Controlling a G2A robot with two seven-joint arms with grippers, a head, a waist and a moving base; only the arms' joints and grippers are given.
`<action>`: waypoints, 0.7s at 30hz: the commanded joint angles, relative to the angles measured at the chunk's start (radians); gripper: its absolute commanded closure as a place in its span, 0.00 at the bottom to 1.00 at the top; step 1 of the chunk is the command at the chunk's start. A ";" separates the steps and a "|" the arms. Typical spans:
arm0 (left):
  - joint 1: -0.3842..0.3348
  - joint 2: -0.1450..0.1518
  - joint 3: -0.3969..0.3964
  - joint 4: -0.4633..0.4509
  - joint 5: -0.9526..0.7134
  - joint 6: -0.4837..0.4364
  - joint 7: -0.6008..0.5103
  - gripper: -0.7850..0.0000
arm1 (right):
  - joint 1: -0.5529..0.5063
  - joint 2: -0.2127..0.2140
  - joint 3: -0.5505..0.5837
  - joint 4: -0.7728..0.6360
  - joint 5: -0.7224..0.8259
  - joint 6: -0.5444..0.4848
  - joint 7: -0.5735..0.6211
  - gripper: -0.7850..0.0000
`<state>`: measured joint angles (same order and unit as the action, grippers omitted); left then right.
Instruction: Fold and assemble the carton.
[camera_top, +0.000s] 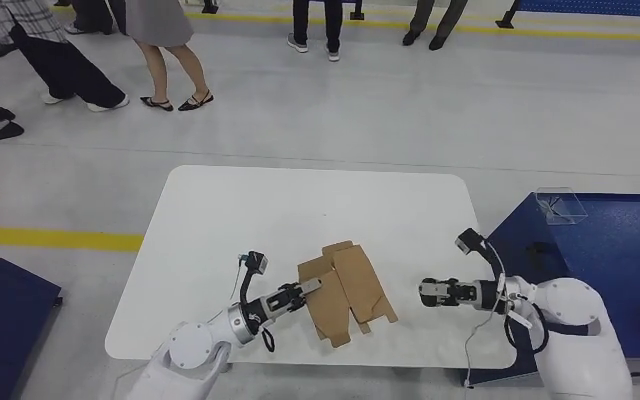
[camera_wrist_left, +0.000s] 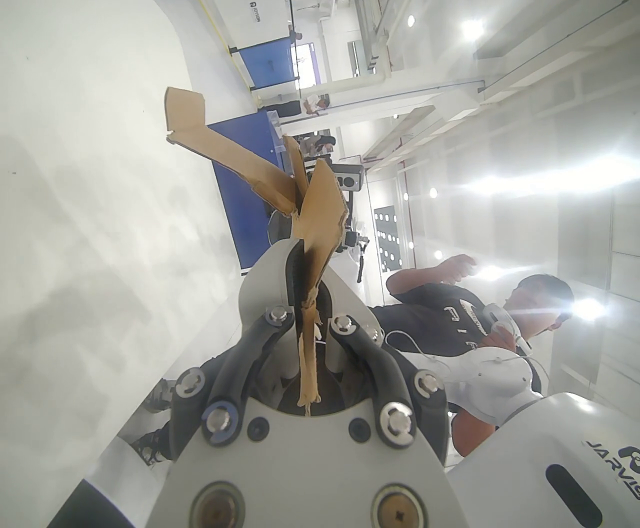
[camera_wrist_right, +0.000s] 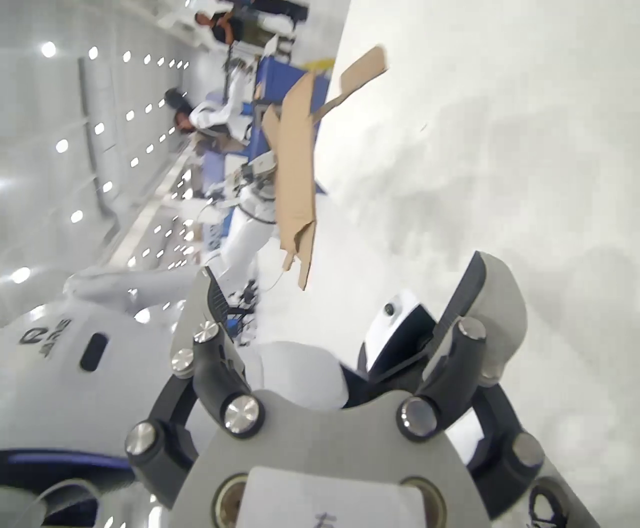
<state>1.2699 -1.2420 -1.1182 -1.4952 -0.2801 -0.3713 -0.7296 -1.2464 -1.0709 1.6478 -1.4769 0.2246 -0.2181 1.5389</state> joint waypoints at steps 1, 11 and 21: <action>-0.010 -0.003 0.016 0.014 0.002 -0.001 0.006 1.00 | 0.045 0.003 -0.088 0.062 0.029 -0.007 -0.003 0.00; -0.036 -0.014 0.059 0.047 -0.030 -0.017 -0.006 1.00 | 0.158 -0.009 -0.248 0.222 0.150 -0.027 -0.051 1.00; -0.049 -0.018 0.075 0.067 -0.048 -0.017 -0.011 1.00 | 0.192 -0.013 -0.301 0.251 0.222 -0.001 -0.039 1.00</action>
<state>1.2216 -1.2603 -1.0427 -1.4292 -0.3263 -0.3876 -0.7401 -1.0556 -1.0847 1.3482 -1.2270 0.4482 -0.2219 1.4997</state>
